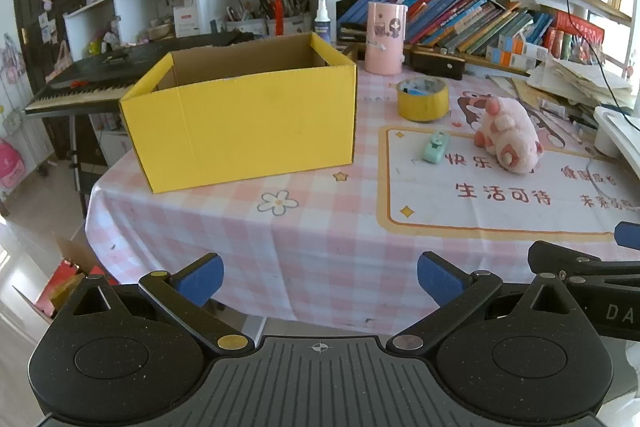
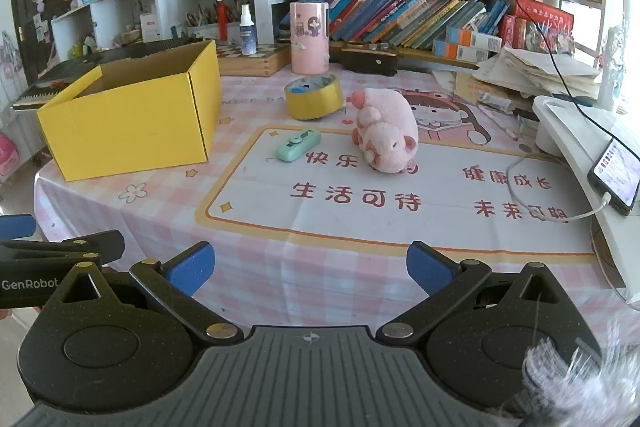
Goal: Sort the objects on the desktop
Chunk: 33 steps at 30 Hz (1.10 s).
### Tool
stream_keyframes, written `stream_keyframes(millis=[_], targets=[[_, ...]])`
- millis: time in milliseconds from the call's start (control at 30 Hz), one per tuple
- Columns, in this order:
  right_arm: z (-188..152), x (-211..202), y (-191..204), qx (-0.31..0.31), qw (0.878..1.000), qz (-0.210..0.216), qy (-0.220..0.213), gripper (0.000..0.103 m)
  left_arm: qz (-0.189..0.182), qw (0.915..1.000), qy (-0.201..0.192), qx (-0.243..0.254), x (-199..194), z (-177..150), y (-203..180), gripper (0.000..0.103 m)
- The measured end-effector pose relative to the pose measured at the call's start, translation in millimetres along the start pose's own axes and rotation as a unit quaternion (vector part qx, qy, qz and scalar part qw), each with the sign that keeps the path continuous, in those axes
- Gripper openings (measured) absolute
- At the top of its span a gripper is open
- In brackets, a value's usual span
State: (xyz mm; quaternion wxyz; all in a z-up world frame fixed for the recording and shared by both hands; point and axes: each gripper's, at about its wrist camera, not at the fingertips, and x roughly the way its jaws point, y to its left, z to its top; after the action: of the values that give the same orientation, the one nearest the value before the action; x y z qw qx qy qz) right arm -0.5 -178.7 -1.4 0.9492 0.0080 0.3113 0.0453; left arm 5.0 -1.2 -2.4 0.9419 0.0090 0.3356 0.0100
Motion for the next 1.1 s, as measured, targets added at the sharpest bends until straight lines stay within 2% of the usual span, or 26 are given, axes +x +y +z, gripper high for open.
stream_keyframes(millis=[1100], targets=[[1.7, 3.9, -1.4, 0.005, 1.0, -0.01, 0.004, 0.103, -0.01, 0.9999, 0.007, 0.009, 7.4, 3.5, 0.1, 0.103]])
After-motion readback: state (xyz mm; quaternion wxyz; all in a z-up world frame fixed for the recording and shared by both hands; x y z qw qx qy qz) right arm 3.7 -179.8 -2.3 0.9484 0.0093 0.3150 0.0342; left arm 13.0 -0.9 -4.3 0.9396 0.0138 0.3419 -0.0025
